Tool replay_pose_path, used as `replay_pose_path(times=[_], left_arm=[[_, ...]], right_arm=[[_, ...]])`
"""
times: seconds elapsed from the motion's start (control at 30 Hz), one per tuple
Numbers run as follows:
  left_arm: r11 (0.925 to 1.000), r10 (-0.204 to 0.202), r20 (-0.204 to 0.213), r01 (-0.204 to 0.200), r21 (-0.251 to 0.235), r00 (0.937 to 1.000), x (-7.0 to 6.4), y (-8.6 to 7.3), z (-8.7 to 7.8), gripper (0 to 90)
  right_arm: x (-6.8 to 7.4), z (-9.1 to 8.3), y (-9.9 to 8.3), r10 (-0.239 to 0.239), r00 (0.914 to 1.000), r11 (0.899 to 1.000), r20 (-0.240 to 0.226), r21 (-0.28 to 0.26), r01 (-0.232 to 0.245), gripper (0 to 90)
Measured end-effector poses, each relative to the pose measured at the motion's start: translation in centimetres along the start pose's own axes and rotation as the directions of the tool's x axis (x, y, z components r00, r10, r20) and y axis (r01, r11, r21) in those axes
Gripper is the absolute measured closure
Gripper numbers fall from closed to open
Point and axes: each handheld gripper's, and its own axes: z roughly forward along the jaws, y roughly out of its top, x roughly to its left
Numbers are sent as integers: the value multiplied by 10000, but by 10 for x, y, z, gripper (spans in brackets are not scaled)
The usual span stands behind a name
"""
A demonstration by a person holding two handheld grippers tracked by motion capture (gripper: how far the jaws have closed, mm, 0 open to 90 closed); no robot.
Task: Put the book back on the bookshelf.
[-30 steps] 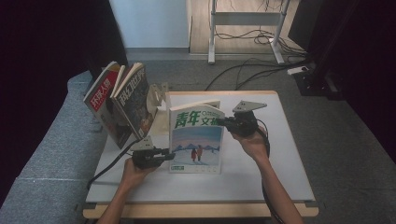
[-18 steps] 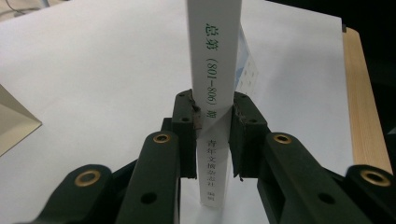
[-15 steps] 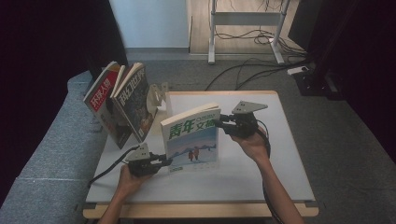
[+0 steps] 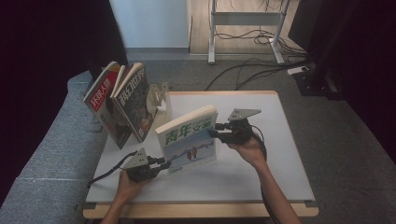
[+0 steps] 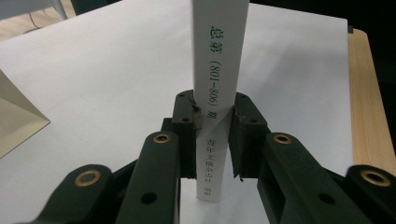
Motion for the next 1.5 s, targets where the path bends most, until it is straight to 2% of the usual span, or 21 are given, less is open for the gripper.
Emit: replay_pose_path(times=[0.1,0.27,0.37,0.53,0.57,0.6,0.63,0.7,0.73,0.77,0.83,0.87,1.03,1.3,1.4,1.47,1.5], left_arm=[[10000,48,-63,-48,-17,10000,-2,0,-1,740],[9995,287,-76,-286,139,9996,-6,2,-1,723],[9991,339,135,-343,232,9993,-5,7,-2,697],[9982,-71,529,102,-584,9986,0,15,-6,653],[9991,194,306,-181,-393,9993,-1,23,-7,646],[9991,194,306,-181,-393,9993,-1,23,-7,639],[9988,393,143,-388,-315,9991,-4,31,-7,639],[9984,541,-45,-541,-151,9985,-7,43,-6,620],[9977,669,-187,-670,-57,9976,-9,54,-6,602],[9977,669,-187,-670,-57,9976,-9,54,-6,599],[9976,691,-336,-693,-54,9970,-10,68,-7,596],[9976,691,-336,-693,-54,9970,-10,68,-7,592],[9976,687,-530,-691,-52,9962,-12,91,-9,574],[9976,665,-687,-677,-155,9954,-9,125,-13,565],[9982,598,-775,-602,-33,9952,-8,135,-12,598],[9984,556,-938,-557,22,9940,-8,139,-12,656],[9989,473,-888,-471,48,9949,-7,140,-12,679]], right_arm=[[0,-3,-4,36,9998,9999,-191,-157,-39,620],[0,-5,-7,10,9997,9996,-252,-293,-17,624],[1,-5,-8,23,9997,9993,-261,-370,-32,624],[2,-6,-10,2,9995,9990,-314,-451,-16,622],[2,-6,-10,-6,9995,9989,-319,-462,-8,623],[2,-6,-10,-6,9995,9989,-319,-462,-8,623],[2,-6,-10,-10,9995,9990,-308,-457,-4,623],[2,-6,-10,2,9997,9989,-261,-467,-14,623],[2,-5,-10,8,9997,9988,-240,-490,-20,622],[2,-5,-10,8,9997,9988,-240,-490,-20,622],[2,-6,-10,0,9997,9989,-252,-468,-11,622],[2,-6,-10,0,9997,9989,-252,-468,-11,622],[3,-5,-10,-3,9997,9988,-234,-489,-9,622],[3,-4,-10,-29,9999,9989,-150,-477,22,621],[3,-4,-9,-36,9999,9989,-132,-469,30,622],[3,-4,-9,-51,9999,9990,-120,-452,46,622],[3,-4,-9,-55,9999,9990,-120,-452,50,621]])
